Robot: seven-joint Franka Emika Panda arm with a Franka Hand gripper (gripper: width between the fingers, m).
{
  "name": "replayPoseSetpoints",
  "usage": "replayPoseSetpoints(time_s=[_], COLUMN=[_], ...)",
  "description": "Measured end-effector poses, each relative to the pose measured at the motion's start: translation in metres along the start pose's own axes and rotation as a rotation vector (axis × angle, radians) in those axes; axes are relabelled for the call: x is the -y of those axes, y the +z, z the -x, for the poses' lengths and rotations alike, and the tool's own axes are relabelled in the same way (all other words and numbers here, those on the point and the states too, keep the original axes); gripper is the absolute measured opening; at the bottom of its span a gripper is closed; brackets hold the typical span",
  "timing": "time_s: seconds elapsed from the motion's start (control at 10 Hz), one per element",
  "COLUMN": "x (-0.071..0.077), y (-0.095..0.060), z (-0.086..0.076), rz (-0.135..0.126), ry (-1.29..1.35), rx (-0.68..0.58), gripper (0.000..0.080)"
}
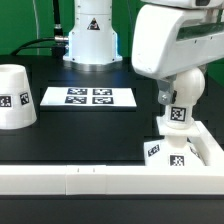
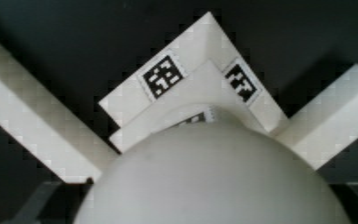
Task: Assemble lamp
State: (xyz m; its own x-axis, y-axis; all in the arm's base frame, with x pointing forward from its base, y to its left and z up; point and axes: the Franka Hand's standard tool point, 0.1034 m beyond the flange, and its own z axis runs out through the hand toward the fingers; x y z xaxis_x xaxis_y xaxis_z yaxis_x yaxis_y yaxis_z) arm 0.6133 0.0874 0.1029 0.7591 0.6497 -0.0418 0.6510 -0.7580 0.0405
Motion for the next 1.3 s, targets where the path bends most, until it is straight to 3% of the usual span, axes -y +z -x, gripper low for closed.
replayPoseSetpoints(time_s=[0.2,0.8,1.1,1.3], x=[0.0009,0.0010,0.0027,0.0023], y=[-0.0001,-0.0001,-0.0001,-0.0001], z=[-0.0007,-0.0010,-0.0020,-0.0019], rz=[-0.012,-0.085,-0.075,-0.085], ry=[0.170,0.733,0.939,1.055], rx=[-0.011,-0.015,-0.005,-0.002], gripper=[0.0573,0.0573,0.0573,0.0573])
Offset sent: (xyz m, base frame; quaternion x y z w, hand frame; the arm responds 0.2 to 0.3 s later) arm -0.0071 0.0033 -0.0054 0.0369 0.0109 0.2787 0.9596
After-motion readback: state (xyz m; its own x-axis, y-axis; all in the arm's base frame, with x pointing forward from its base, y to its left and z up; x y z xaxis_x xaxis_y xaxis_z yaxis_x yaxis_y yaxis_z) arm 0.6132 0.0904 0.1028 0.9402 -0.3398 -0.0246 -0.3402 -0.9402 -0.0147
